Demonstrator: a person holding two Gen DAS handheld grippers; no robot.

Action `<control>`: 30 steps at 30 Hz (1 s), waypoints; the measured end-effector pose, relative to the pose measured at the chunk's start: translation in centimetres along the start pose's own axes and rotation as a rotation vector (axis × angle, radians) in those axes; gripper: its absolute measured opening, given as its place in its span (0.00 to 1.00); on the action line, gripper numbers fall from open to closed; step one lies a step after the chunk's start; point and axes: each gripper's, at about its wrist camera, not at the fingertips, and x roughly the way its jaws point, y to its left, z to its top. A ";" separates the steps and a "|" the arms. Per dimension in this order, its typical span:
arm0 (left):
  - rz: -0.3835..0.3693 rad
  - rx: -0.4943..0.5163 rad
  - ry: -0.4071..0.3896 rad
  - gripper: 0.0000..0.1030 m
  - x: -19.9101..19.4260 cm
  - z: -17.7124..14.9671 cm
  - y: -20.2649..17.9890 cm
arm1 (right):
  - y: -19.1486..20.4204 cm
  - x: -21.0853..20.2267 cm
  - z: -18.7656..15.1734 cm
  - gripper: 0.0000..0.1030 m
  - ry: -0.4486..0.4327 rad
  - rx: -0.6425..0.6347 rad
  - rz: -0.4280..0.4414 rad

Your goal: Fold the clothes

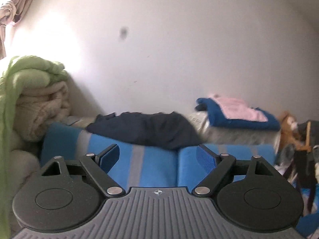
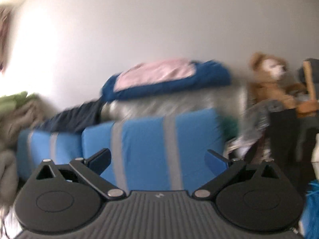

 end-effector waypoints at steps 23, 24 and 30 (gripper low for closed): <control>-0.299 0.052 0.315 0.83 8.2 -18.7 -14.7 | -14.3 -11.3 -13.5 1.00 0.184 -0.045 -0.315; -0.301 0.042 0.335 0.83 8.6 -19.4 -14.9 | -14.7 -11.4 -14.3 1.00 0.201 -0.063 -0.333; -0.316 0.034 0.407 0.83 10.1 -23.7 -16.6 | -17.3 -11.3 -18.5 0.98 0.302 -0.117 -0.405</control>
